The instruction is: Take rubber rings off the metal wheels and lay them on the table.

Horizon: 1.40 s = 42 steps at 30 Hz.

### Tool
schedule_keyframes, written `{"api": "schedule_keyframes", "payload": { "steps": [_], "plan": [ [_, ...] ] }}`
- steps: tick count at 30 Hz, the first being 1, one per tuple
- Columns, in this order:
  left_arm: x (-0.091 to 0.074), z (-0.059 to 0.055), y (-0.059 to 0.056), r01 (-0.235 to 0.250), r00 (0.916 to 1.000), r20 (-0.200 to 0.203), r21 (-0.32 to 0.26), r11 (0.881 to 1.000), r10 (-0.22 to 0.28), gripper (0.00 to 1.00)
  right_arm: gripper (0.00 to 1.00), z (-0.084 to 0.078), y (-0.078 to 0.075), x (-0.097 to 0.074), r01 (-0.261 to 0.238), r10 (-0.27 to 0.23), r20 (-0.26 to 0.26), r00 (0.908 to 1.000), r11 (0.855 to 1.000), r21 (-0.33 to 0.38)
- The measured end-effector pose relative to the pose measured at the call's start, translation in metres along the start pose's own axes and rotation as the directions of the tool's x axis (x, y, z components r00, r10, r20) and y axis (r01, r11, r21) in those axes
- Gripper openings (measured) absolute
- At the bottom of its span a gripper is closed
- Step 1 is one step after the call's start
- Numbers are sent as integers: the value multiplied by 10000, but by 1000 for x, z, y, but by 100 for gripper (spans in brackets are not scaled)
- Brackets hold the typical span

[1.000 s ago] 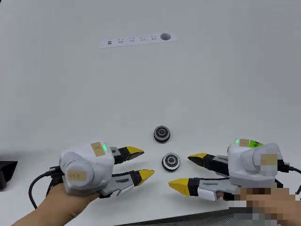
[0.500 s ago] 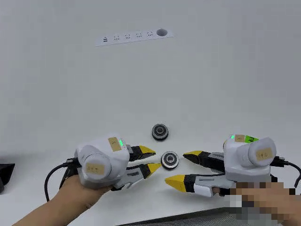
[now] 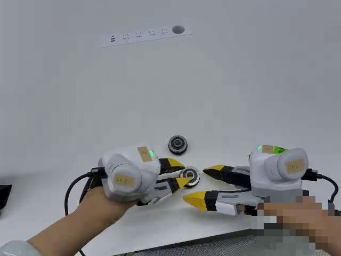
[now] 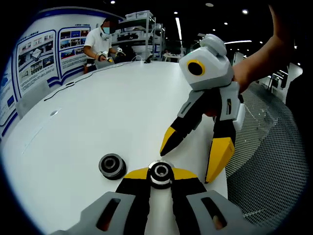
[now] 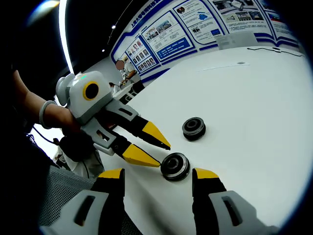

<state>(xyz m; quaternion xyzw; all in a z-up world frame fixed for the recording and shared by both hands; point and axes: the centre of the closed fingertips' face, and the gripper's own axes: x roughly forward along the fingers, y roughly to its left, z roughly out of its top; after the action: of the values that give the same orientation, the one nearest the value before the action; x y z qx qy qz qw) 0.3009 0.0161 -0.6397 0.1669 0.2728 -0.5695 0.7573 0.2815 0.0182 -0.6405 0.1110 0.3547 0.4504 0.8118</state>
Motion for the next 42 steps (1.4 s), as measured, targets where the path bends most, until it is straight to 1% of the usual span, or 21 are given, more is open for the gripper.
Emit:
{"api": "schedule_keyframes", "payload": {
  "steps": [7, 17, 21, 24, 29, 34, 35, 36, 42],
  "plan": [
    [7, -2, -2, 185, 9996, -193, 183, 9997, -182, 16, 56, 0, -2, 0, -2, 2, 56, 10000, 9999, 106],
    [12, -6, -1, 291, 9987, -425, 332, 9990, -277, 16, 56, 1, -3, 1, -1, -3, 149, 9999, 9996, 281],
    [12, -8, -2, 348, 9983, -486, 414, 9985, -328, 14, 56, 0, -4, 3, -17, 12, 154, 9999, 9994, 337],
    [13, -7, -2, 353, 9984, -467, 488, 9982, -330, 14, 56, 0, -3, 4, -38, 29, 216, 9998, 9990, 445],
    [13, -7, -1, 394, 9982, -472, 578, 9976, -366, 13, 55, 3, -4, 4, -110, 77, 433, 9990, 9971, 760],
    [13, -7, -1, 381, 9984, -430, 550, 9978, -357, 13, 53, 6, -7, 3, -171, 92, 634, 9979, 9920, 1251],
    [13, -7, -1, 374, 9985, -416, 534, 9979, -352, 13, 53, 7, -8, 3, -225, 127, 685, 9976, 9894, 1437],
    [13, -8, -1, 371, 9986, -406, 520, 9980, -350, 13, 52, 5, -7, 4, -274, 184, 612, 9980, 9883, 1499],
    [13, -8, 0, 358, 9987, -377, 491, 9982, -340, 13, 52, 4, -6, 5, -446, 326, 693, 9971, 9828, 1792]
  ]
}}
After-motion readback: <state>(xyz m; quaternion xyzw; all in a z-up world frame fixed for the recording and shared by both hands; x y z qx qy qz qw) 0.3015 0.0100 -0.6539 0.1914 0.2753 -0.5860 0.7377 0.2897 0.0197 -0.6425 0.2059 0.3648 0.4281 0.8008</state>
